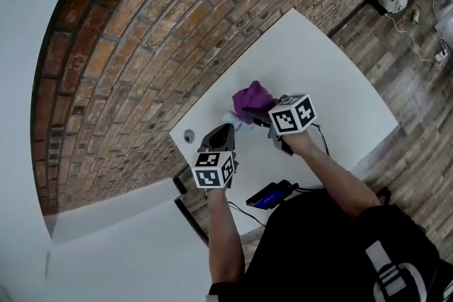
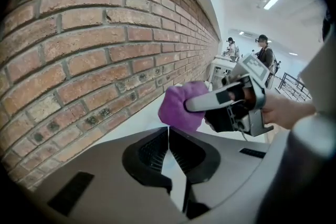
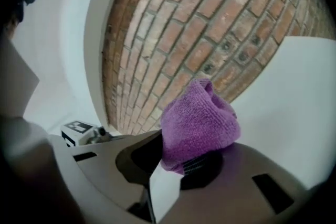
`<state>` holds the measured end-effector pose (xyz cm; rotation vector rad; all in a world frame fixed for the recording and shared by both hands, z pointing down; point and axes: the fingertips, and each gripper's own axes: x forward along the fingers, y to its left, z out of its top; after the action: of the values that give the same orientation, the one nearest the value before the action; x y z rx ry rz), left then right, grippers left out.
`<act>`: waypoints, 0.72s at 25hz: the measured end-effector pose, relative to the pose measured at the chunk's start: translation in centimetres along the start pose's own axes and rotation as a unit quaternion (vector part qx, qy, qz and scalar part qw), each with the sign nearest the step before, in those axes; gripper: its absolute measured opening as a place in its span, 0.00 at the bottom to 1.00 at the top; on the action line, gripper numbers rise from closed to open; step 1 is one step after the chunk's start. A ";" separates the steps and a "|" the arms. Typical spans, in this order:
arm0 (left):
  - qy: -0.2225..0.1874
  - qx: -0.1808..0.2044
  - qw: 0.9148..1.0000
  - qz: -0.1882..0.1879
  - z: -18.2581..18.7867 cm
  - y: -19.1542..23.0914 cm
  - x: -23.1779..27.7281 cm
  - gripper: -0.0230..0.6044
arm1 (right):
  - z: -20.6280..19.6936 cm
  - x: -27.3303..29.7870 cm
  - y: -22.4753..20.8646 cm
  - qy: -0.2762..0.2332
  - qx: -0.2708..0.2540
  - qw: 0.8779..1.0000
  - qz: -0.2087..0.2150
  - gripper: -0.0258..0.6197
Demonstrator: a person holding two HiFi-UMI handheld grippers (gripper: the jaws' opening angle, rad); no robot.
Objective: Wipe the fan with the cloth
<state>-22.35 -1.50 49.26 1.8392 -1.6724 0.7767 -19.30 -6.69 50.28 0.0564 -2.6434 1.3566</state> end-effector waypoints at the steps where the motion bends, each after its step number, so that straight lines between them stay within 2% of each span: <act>1: 0.000 0.000 1.000 0.000 0.0 0.0 0.0 0.06 | 0.3 0.2 1.9 -0.003 -0.019 1.000 0.019 0.14; 4: 0.001 -0.002 1.000 -0.001 -0.1 0.0 -0.1 0.06 | -1.3 1.6 4.2 0.017 -0.064 0.997 0.032 0.14; 6: -0.001 -0.003 1.000 -0.001 -0.2 -0.1 -0.1 0.06 | -1.9 1.8 3.0 0.006 -0.059 0.998 0.019 0.14; 8: -0.001 -0.002 1.000 0.000 0.0 -0.1 0.0 0.06 | -2.3 1.5 0.3 0.009 -0.049 0.999 -0.019 0.14; 10: -0.001 -0.003 1.000 0.000 0.0 0.0 0.0 0.06 | -3.5 1.3 -3.0 0.044 -0.036 0.996 -0.065 0.14; 12: -0.002 -0.004 1.000 -0.001 -0.1 0.0 -0.1 0.06 | -3.8 1.1 -4.6 0.053 -0.013 0.996 -0.074 0.14; 13: -0.003 -0.004 1.000 -0.002 -0.1 0.0 -0.2 0.06 | -3.0 1.0 -4.2 0.037 -0.001 0.998 -0.056 0.14; 16: -0.005 -0.004 1.000 -0.002 0.0 0.0 -0.1 0.06 | 0.0 1.8 -1.2 -0.022 0.057 0.997 0.052 0.14; 18: -0.005 -0.004 1.000 -0.001 0.0 0.0 -0.1 0.06 | 0.0 3.0 -0.6 -0.019 0.097 0.990 0.096 0.14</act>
<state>-22.39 -1.43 49.17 1.8418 -1.6768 0.7599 -22.18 -6.91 51.21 -0.1544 -2.5949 1.6862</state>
